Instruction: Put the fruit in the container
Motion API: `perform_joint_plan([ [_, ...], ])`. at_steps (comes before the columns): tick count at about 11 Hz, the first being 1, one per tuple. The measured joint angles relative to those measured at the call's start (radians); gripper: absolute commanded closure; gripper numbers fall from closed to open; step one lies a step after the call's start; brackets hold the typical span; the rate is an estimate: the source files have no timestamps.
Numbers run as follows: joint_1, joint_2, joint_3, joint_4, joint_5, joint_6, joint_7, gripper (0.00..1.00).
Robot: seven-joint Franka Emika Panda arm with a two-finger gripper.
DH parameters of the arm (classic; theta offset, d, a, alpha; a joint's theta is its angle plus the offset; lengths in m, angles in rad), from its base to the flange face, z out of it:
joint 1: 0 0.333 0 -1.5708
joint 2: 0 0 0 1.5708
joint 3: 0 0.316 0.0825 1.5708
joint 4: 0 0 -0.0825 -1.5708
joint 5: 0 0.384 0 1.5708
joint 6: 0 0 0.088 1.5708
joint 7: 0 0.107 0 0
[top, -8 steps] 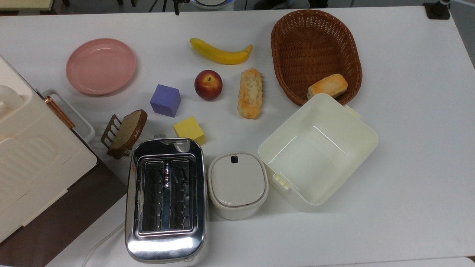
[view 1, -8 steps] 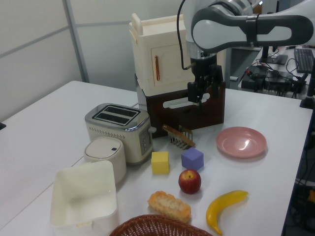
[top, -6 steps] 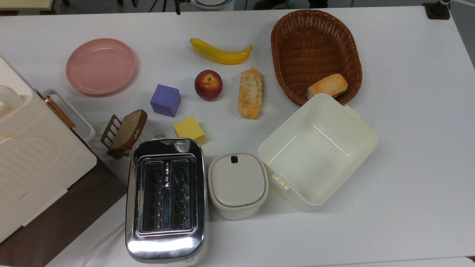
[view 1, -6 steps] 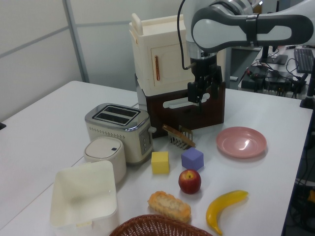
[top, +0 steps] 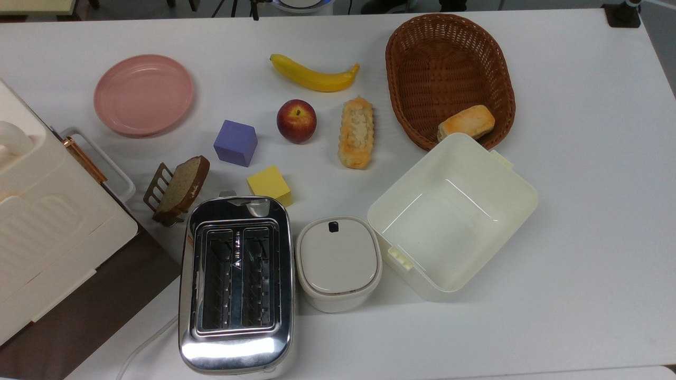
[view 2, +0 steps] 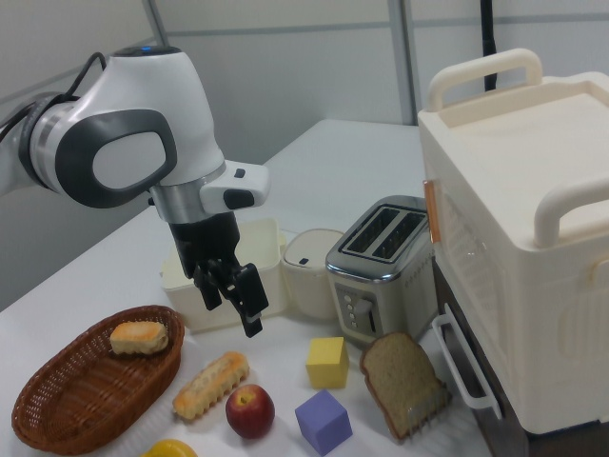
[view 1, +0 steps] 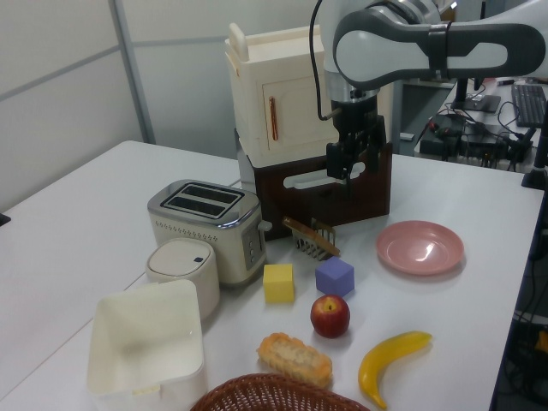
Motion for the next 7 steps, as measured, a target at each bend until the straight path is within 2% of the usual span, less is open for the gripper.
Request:
perform_joint_plan([
  [4,0.0,0.002,0.001,0.0,0.0,-0.002,-0.002,0.0],
  [7,-0.004,0.005,0.01,-0.001,0.0,-0.018,-0.053,0.0],
])
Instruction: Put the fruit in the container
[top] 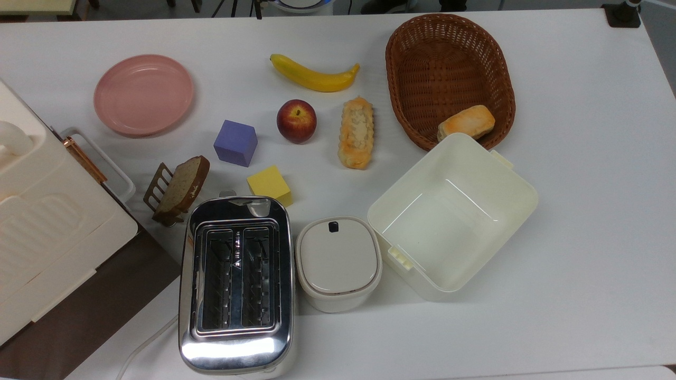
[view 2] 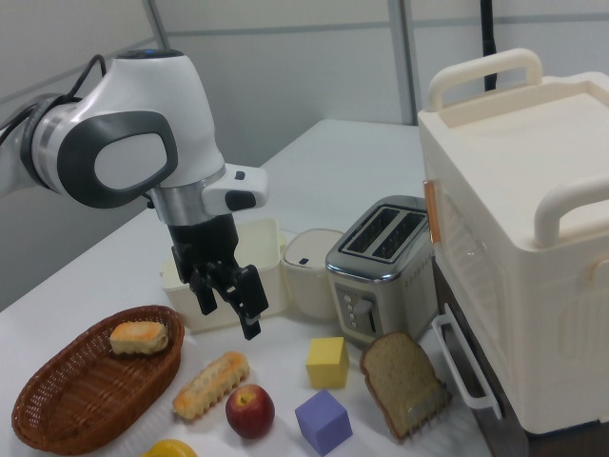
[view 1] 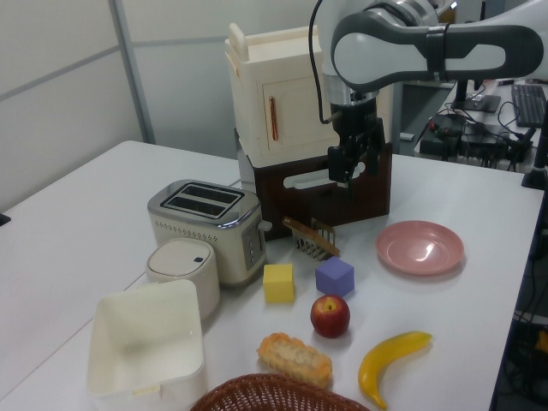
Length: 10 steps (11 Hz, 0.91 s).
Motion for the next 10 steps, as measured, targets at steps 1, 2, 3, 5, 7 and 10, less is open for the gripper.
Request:
perform_joint_plan([
  [1,-0.01,0.002,0.006,0.0,0.0,-0.004,-0.014,0.0],
  [2,-0.017,0.007,0.008,0.0,0.0,-0.015,-0.021,0.0],
  [3,-0.021,0.014,0.008,0.0,0.0,-0.029,-0.031,0.0],
  [5,-0.021,0.022,0.01,0.003,0.0,-0.058,-0.05,0.0],
  [7,-0.021,0.022,0.015,0.004,0.0,-0.064,-0.055,0.0],
  [10,0.029,0.014,0.033,-0.019,-0.043,-0.069,-0.064,0.0],
])
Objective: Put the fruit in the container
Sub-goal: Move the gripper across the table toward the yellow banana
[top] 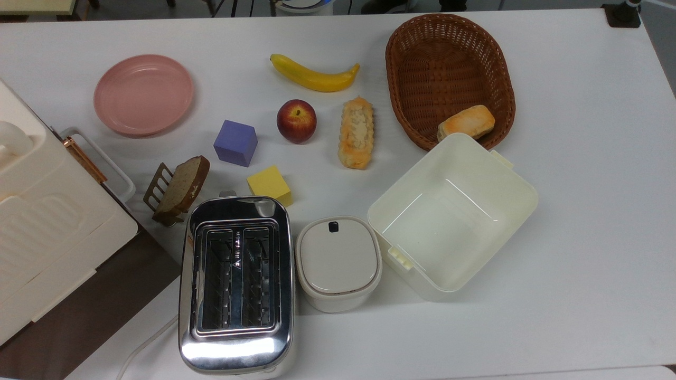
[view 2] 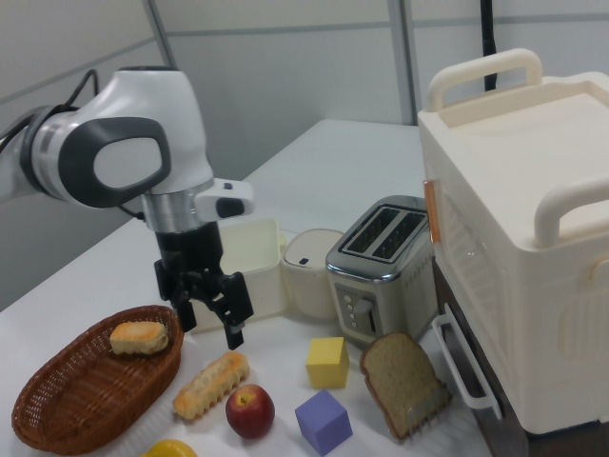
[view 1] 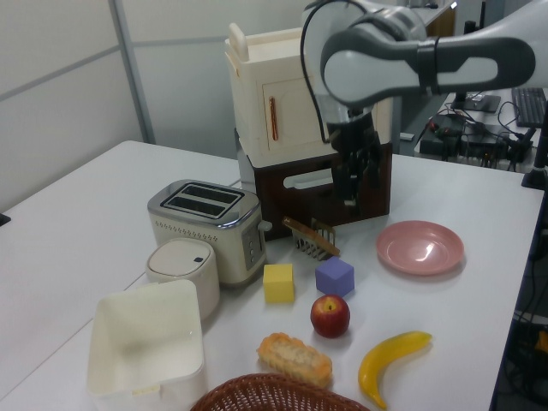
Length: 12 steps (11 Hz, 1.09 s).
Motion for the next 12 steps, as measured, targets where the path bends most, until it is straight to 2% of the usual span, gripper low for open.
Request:
perform_joint_plan([
  [2,0.023,-0.013,0.008,-0.021,-0.019,0.0,0.057,0.0],
  [3,0.008,-0.019,0.021,-0.024,-0.019,0.0,0.08,0.0],
  [6,-0.065,-0.023,0.125,-0.024,-0.017,0.0,0.12,0.0],
  [8,-0.065,-0.03,0.172,-0.035,-0.017,0.017,0.178,0.0],
  [12,-0.03,-0.134,0.187,-0.16,-0.017,0.037,0.187,0.0],
])
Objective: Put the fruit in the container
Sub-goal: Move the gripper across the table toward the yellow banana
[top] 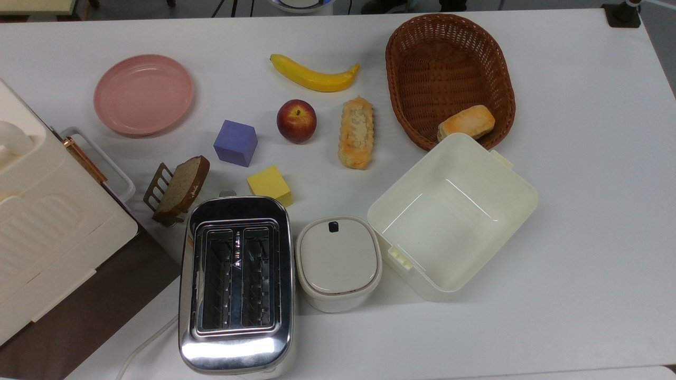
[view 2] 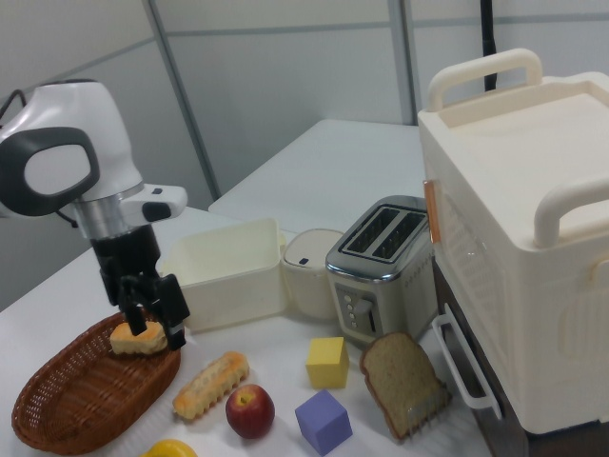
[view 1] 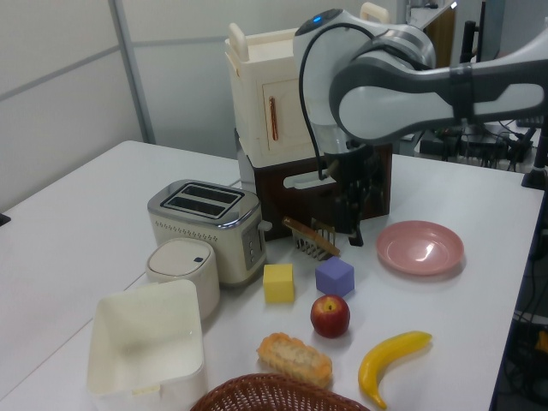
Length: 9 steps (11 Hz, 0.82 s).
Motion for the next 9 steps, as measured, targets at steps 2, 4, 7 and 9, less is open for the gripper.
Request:
perform_joint_plan([
  [2,0.04,-0.03,-0.001,-0.04,0.0,-0.007,0.0,0.0],
  [4,0.149,-0.054,-0.068,-0.059,0.0,-0.052,0.004,0.0],
  [7,0.339,-0.103,-0.245,-0.061,-0.002,-0.097,0.004,0.0],
  [9,0.361,-0.108,-0.254,-0.076,-0.014,-0.098,0.005,0.0],
])
